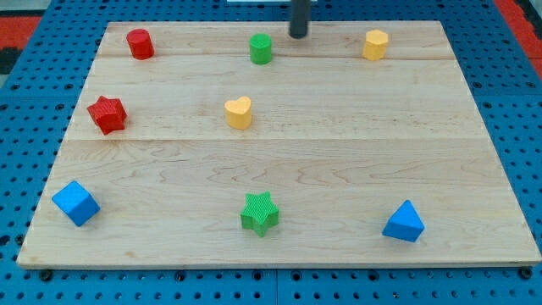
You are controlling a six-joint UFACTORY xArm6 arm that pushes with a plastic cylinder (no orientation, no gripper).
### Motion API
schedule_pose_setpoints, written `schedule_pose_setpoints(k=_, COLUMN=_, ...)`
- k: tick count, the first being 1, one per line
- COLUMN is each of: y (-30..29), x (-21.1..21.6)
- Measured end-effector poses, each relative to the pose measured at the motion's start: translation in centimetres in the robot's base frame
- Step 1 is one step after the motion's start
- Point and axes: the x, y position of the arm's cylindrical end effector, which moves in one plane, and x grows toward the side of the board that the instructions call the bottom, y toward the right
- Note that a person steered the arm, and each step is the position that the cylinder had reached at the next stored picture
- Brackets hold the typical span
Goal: Move the green circle to the top right of the yellow heart
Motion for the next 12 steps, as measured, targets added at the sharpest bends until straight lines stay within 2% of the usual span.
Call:
schedule_pose_setpoints(k=1, y=-2.1, x=3.5)
schedule_pose_setpoints(k=2, y=-1.0, x=11.2)
schedule_pose_setpoints(k=3, y=-0.6, x=10.3)
schedule_pose_setpoints(k=4, y=6.3, x=6.8)
schedule_pose_setpoints(k=5, y=4.8, x=4.3)
schedule_pose_setpoints(k=6, y=-1.3, x=5.0)
schedule_pose_setpoints(k=7, y=-4.0, x=7.2)
schedule_pose_setpoints(k=8, y=-5.5, x=11.2)
schedule_pose_setpoints(k=9, y=-5.3, x=8.3)
schedule_pose_setpoints(k=10, y=-9.1, x=8.4)
schedule_pose_setpoints(k=11, y=-11.1, x=11.1)
schedule_pose_setpoints(k=12, y=-10.6, x=13.8)
